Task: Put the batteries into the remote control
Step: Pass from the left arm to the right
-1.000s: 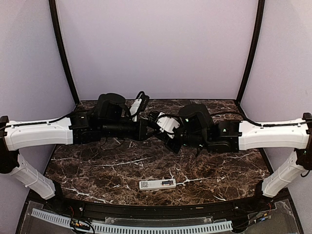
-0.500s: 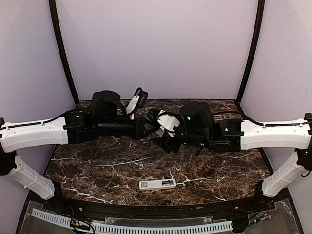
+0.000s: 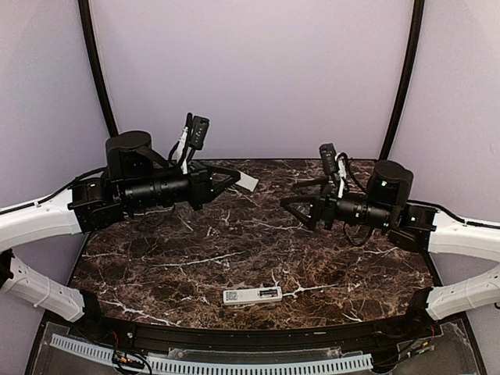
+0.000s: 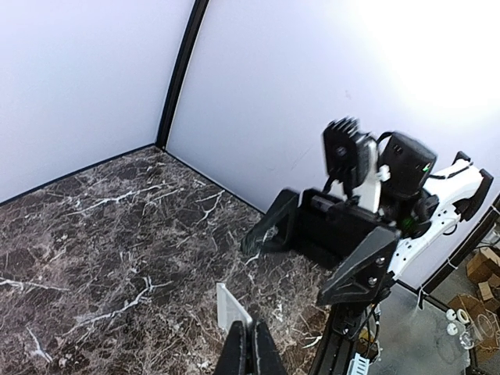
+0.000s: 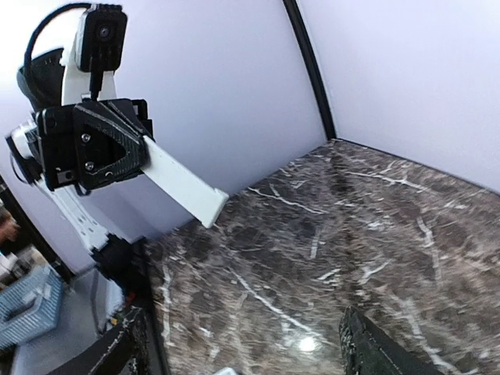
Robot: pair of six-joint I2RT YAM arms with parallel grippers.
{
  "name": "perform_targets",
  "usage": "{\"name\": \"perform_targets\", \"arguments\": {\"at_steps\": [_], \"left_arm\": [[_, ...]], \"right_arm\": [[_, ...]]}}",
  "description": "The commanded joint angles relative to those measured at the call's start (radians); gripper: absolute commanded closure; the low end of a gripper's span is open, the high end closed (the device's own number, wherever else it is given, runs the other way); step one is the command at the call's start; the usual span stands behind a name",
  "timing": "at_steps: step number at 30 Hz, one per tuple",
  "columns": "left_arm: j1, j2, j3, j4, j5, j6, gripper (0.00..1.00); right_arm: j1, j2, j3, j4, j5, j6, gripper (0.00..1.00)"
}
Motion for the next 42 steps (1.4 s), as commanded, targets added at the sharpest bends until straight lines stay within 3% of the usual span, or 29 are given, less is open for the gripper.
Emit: {"name": "perform_targets", "arguments": {"at_steps": [1, 8, 13, 26, 39, 42], "left_arm": [[-0.002, -0.044, -0.032, 0.111, 0.049, 0.028, 1.0], [-0.003, -0.061, -0.044, 0.173, 0.097, 0.004, 1.0], [-0.007, -0.064, -0.055, 0.192, 0.121, -0.01, 1.0], [-0.008, -0.064, -0.082, 0.243, 0.132, -0.032, 1.0], [-0.006, -0.079, -0.089, 0.243, 0.119, -0.02, 1.0], [-0.007, -0.083, -0.095, 0.24, 0.115, -0.019, 1.0]], "right_arm": [[-0.013, 0.046, -0.1, 0.439, -0.172, 0.374, 0.22], [-0.01, 0.171, -0.004, 0.6, -0.29, 0.366, 0.29], [-0.009, 0.243, 0.085, 0.599, -0.337, 0.334, 0.37], [-0.007, 0.364, 0.167, 0.713, -0.444, 0.388, 0.8], [-0.007, 0.408, 0.208, 0.713, -0.495, 0.425, 1.0], [-0.007, 0.397, 0.205, 0.706, -0.493, 0.424, 1.0]]}}
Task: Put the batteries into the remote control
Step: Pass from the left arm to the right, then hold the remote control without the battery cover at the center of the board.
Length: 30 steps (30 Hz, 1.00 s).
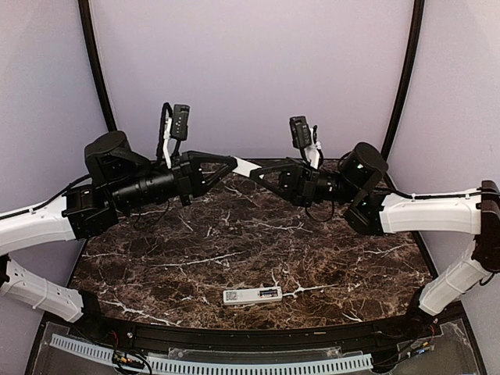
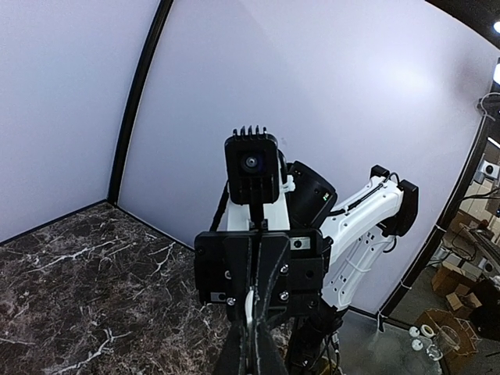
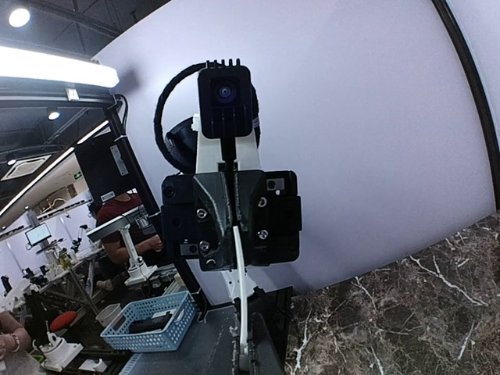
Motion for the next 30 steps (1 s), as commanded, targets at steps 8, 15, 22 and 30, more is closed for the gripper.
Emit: {"name": "perform_targets", "arguments": {"at_steps": [8, 15, 22, 30], "left_arm": [[-0.003, -0.088, -0.068, -0.078, -0.076, 0.105, 0.32], [-0.003, -0.211, -0.126, -0.223, -0.167, 0.318, 0.22], [-0.003, -0.224, -0.187, -0.381, -0.17, 0.439, 0.25], [-0.02, -0.198, -0.271, -0.393, -0.169, 0.477, 0.25]], "right_arm": [[0.002, -0.079, 0.03, -0.173, 0.021, -0.03, 1.0], [-0.019, -0.17, 0.084, -0.597, 0.04, -0.126, 1.0], [-0.042, -0.201, 0.201, -1.157, 0.063, -0.188, 1.0], [-0.072, -0.238, 0.069, -1.341, 0.075, 0.002, 1.0]]}}
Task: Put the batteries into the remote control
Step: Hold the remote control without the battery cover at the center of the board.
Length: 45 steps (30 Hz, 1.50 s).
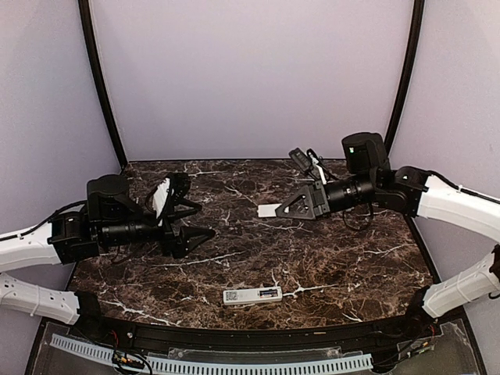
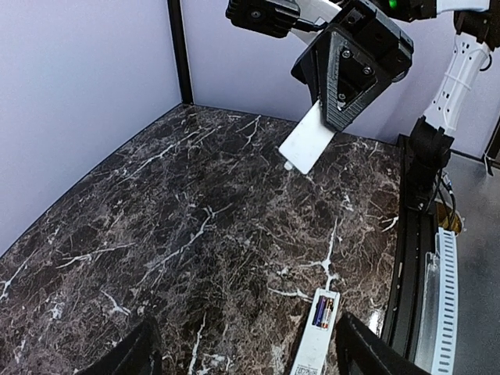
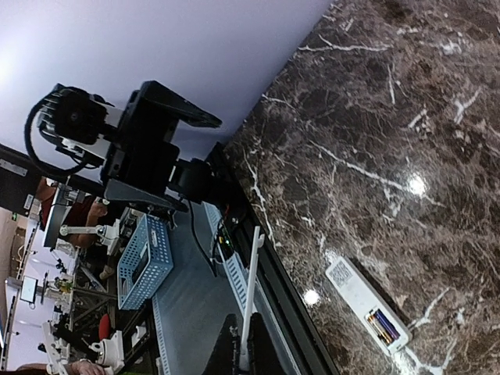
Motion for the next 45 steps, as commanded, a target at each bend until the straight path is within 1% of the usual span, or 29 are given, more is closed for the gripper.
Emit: {"name": "perform_targets", "arguments": {"at_steps": [1, 5, 6, 9, 10, 12, 13, 14, 15, 19, 20, 21, 24, 26, 27, 28, 29, 30, 31, 32, 33, 34, 35, 36, 37, 39, 40, 41, 45], "left_arm": [[-0.028, 0.044, -0.01, -0.069, -0.023, 0.055, 0.25], [-0.134, 0.11, 0.011, -0.143, -0.071, 0.121, 0.25], [-0.172, 0.124, 0.012, -0.161, -0.103, 0.142, 0.25], [-0.222, 0.2, 0.028, -0.202, -0.094, 0.146, 0.24], [-0.225, 0.213, 0.042, -0.204, -0.036, 0.137, 0.24], [-0.227, 0.236, 0.028, -0.161, 0.034, 0.114, 0.23], [-0.227, 0.245, 0.013, -0.098, 0.051, 0.108, 0.22], [-0.227, 0.257, -0.019, -0.072, 0.069, 0.106, 0.21], [-0.228, 0.266, -0.031, -0.025, 0.06, 0.096, 0.2], [-0.228, 0.344, -0.065, 0.039, -0.016, 0.075, 0.19], [-0.228, 0.37, -0.061, 0.042, -0.034, 0.071, 0.2], [-0.226, 0.42, -0.043, 0.053, -0.073, 0.05, 0.25], [-0.226, 0.473, -0.023, 0.05, -0.116, 0.037, 0.27], [-0.226, 0.504, 0.01, 0.026, -0.144, 0.008, 0.3], [-0.226, 0.516, 0.026, -0.01, -0.16, -0.018, 0.35], [-0.226, 0.54, 0.063, -0.024, -0.161, -0.031, 0.38], [-0.226, 0.553, 0.082, -0.042, -0.149, -0.044, 0.43], [-0.226, 0.583, 0.118, -0.043, -0.141, -0.046, 0.46], [-0.226, 0.6, 0.155, -0.041, -0.129, -0.077, 0.54], [-0.226, 0.638, 0.173, -0.041, -0.13, -0.087, 0.58], [-0.226, 0.657, 0.206, -0.044, -0.133, -0.095, 0.66], [-0.226, 0.699, 0.22, -0.047, -0.137, -0.097, 0.71], [-0.226, 0.718, 0.247, -0.053, -0.146, -0.096, 0.8], [-0.226, 0.759, 0.258, -0.056, -0.148, -0.086, 0.84], [-0.226, 0.779, 0.282, -0.069, -0.14, -0.076, 0.92], [-0.226, 0.834, 0.323, -0.098, -0.1, -0.061, 0.98], [-0.226, 0.866, 0.335, -0.109, -0.075, -0.038, 0.99], [-0.226, 0.879, 0.355, -0.124, -0.042, -0.032, 1.0], [-0.226, 0.917, 0.373, -0.13, -0.011, -0.013, 1.0]], "right_arm": [[-0.012, -0.043, -0.121, -0.14, 0.011, 0.114, 1.0], [-0.012, -0.093, -0.248, -0.117, 0.04, 0.186, 1.0], [-0.013, -0.102, -0.276, -0.106, 0.036, 0.2, 1.0], [-0.012, -0.115, -0.348, -0.064, 0.023, 0.229, 1.0], [-0.012, -0.116, -0.363, -0.056, 0.021, 0.231, 1.0], [-0.012, -0.115, -0.384, -0.045, 0.023, 0.228, 1.0], [-0.013, -0.117, -0.392, -0.041, 0.023, 0.226, 1.0], [-0.012, -0.117, -0.4, -0.036, 0.022, 0.224, 1.0], [-0.012, -0.119, -0.404, -0.032, 0.022, 0.222, 1.0], [-0.013, -0.116, -0.413, -0.03, 0.012, 0.199, 1.0], [-0.013, -0.113, -0.416, -0.03, 0.01, 0.191, 1.0], [-0.019, -0.099, -0.421, -0.019, -0.002, 0.173, 1.0], [-0.031, -0.067, -0.42, 0.011, -0.027, 0.153, 1.0], [-0.04, -0.042, -0.407, 0.01, -0.035, 0.13, 1.0], [-0.046, -0.031, -0.399, 0.011, -0.041, 0.117, 1.0], [-0.053, -0.024, -0.392, 0.012, -0.045, 0.107, 1.0], [-0.062, -0.018, -0.386, 0.011, -0.049, 0.097, 1.0], [-0.074, -0.015, -0.381, 0.009, -0.052, 0.085, 1.0], [-0.088, -0.012, -0.378, 0.007, -0.057, 0.076, 1.0], [-0.107, -0.01, -0.377, 0.005, -0.066, 0.069, 1.0], [-0.134, -0.01, -0.375, 0.004, -0.073, 0.06, 1.0], [-0.152, -0.01, -0.376, 0.001, -0.08, 0.05, 1.0], [-0.17, -0.009, -0.378, 0.001, -0.085, 0.039, 1.0], [-0.186, -0.006, -0.381, -0.005, -0.091, 0.026, 1.0], [-0.202, 0.0, -0.382, -0.01, -0.098, 0.012, 1.0], [-0.23, 0.016, -0.381, -0.018, -0.117, -0.015, 1.0], [-0.244, 0.025, -0.38, -0.024, -0.123, -0.027, 1.0], [-0.255, 0.032, -0.378, -0.028, -0.127, -0.039, 1.0], [-0.29, 0.053, -0.393, -0.012, -0.134, -0.057, 1.0]]}}
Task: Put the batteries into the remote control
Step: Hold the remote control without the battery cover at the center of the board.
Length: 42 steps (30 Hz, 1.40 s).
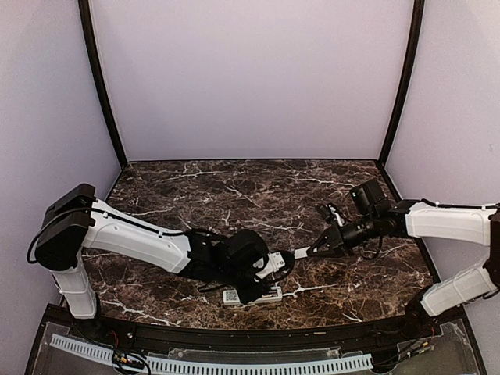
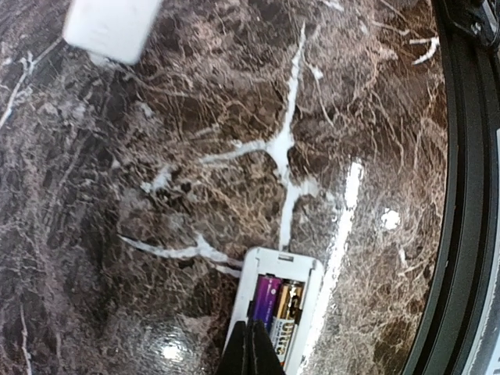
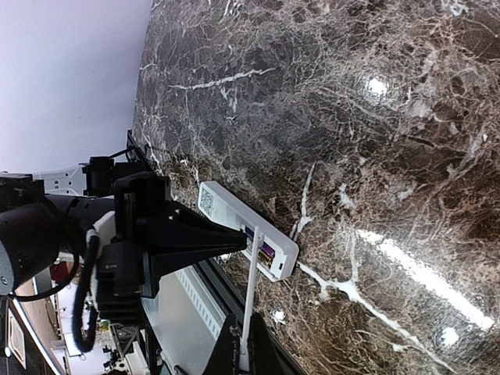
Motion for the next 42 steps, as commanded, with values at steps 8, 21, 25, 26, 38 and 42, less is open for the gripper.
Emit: {"name": "perform_targets", "arguments": {"at_steps": [8, 21, 25, 26, 38, 42], "left_arm": [[-0.002, 0.034, 0.04, -0.072, 0.089, 0.056, 1.0], [-0.002, 0.006, 0.068, -0.102, 0.131, 0.1, 1.0], [-0.002, 0.029, 0.045, -0.086, 0.121, 0.103, 1.0], [-0.002, 0.035, 0.045, -0.084, 0.115, 0.104, 1.0], [-0.002, 0.095, 0.028, -0.104, 0.102, 0.07, 1.0], [-0.002, 0.096, 0.034, -0.134, 0.108, 0.071, 1.0]], "right_arm": [[-0.038, 0.088, -0.038, 0.093, -0.051, -0.046, 1.0], [-0.039, 0.079, -0.071, 0.14, -0.044, -0.013, 1.0], [-0.039, 0.074, -0.079, 0.147, -0.047, -0.007, 1.0], [-0.039, 0.076, -0.079, 0.146, -0.049, -0.007, 1.0], [-0.039, 0.071, -0.079, 0.136, -0.055, -0.02, 1.0], [-0.039, 0.053, -0.08, 0.129, -0.052, -0.02, 1.0]]}}
